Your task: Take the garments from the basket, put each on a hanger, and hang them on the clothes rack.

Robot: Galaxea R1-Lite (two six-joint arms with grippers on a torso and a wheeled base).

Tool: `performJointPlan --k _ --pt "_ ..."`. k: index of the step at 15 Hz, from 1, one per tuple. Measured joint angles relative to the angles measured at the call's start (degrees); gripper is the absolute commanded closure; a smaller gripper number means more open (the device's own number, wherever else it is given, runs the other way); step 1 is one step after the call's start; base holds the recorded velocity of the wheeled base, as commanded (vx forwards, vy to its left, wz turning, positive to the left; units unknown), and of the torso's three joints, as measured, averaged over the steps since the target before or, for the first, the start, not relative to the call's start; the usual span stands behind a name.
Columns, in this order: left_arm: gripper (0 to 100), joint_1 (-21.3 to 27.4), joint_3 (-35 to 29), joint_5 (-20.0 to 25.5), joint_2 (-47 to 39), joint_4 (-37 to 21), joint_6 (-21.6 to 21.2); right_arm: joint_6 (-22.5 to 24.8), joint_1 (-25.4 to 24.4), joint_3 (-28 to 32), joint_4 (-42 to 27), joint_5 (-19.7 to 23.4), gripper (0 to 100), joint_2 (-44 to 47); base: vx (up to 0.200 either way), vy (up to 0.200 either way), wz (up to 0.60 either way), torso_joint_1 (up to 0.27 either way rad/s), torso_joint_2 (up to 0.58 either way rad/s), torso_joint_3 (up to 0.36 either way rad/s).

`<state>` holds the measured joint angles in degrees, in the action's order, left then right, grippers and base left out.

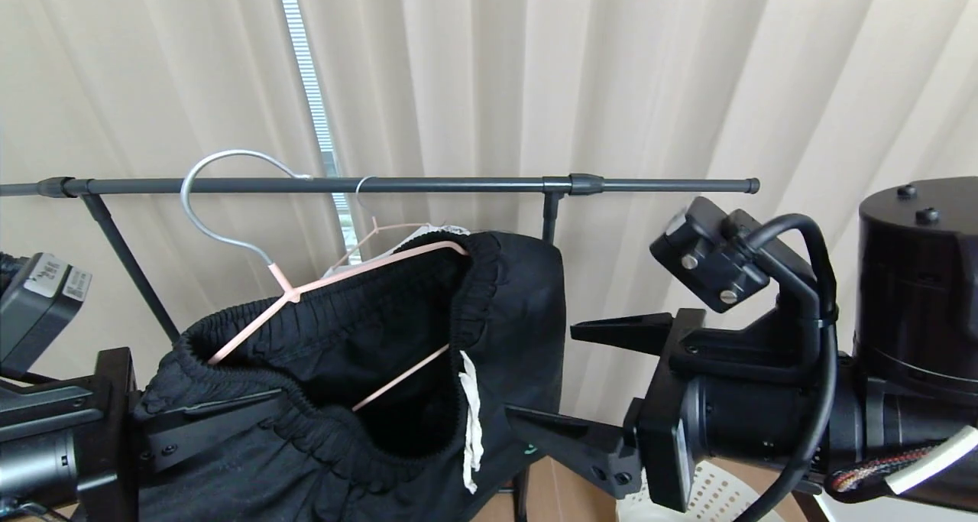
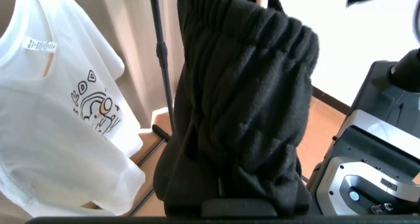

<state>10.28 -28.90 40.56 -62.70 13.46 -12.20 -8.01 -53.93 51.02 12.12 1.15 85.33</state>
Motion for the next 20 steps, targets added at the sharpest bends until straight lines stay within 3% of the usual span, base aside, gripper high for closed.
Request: performJointPlan --k 3,6,10,12,13,20 --pt "100 -0.02 0.11 -0.02 -0.69 1.15 0.06 -6.99 -4.67 8.19 -7.89 -10.07 0 4.33 0.000 0.000 0.00 0.000 0.00 0.000" --pt "100 -0.06 0.11 -0.05 -1.17 1.18 0.09 -13.53 -7.91 15.57 -14.91 -15.68 0 8.40 0.000 0.000 0.00 0.000 0.00 0.000" --pt "100 -0.02 -0.09 -0.05 -1.58 1.34 0.06 -15.12 -10.07 18.36 -15.02 -19.26 0 12.15 0.000 0.000 0.00 0.000 0.00 0.000" --pt "100 0.02 -0.09 -0.05 -1.63 2.52 0.13 -15.41 -10.23 19.04 -14.96 -23.24 0 14.62 0.000 0.000 0.00 0.000 0.00 0.000" --pt "100 0.02 0.00 -0.05 -1.66 2.68 0.16 -15.45 -10.26 19.27 -14.93 -23.78 100 15.58 0.000 0.000 0.00 0.000 0.00 0.000" --pt "100 0.00 -0.04 -0.05 -2.13 2.74 0.17 -15.47 -12.52 19.74 -15.23 -24.98 100 16.90 0.000 0.000 0.00 0.000 0.00 0.000"
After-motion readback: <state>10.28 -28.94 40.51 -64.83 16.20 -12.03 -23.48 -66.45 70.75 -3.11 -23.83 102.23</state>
